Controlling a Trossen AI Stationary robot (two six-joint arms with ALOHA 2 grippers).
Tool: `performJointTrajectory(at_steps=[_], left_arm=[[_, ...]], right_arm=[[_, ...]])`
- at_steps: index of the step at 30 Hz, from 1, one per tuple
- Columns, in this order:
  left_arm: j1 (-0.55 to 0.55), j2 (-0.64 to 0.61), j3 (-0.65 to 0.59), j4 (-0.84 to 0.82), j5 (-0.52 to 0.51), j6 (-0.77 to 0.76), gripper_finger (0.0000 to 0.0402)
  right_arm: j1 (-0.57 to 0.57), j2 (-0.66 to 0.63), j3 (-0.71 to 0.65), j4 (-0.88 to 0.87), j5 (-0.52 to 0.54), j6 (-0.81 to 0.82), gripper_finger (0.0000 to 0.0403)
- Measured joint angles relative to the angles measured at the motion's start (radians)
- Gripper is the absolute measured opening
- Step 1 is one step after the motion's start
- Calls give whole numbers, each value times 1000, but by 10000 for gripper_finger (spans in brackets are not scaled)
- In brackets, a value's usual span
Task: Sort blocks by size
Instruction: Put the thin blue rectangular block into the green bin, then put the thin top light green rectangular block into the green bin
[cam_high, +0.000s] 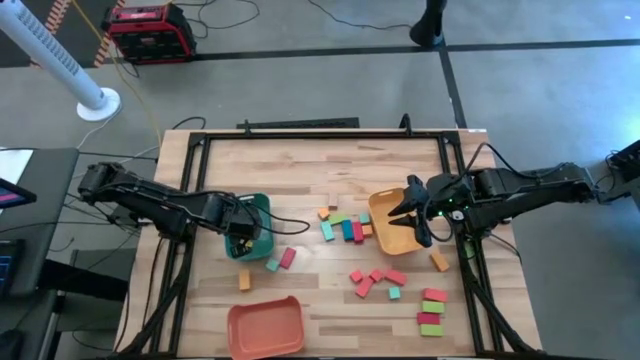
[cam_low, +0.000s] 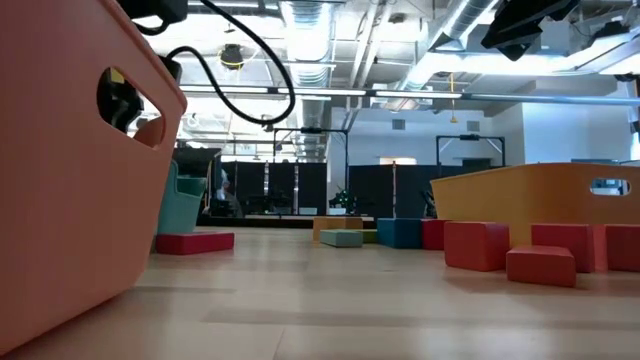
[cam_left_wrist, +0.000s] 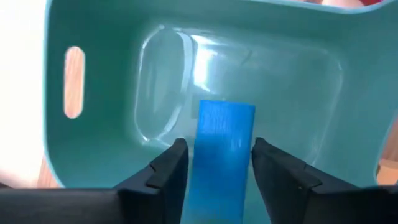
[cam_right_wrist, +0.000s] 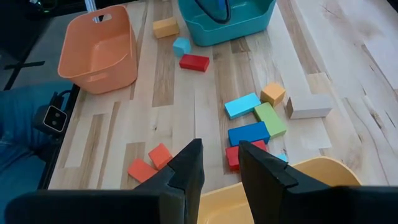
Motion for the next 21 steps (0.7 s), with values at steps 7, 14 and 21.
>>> performJointTrajectory(at_steps=[7,14,21], left_arm=[[0,0,14,88,-29,58,199],[0,-1,65,359,-32,304,200],[57,22,68,700,36,507,201]], right_arm=[[0,0,0,0,0,1,133],[0,0,0,0,0,1,133],[0,0,0,0,0,6,133]])
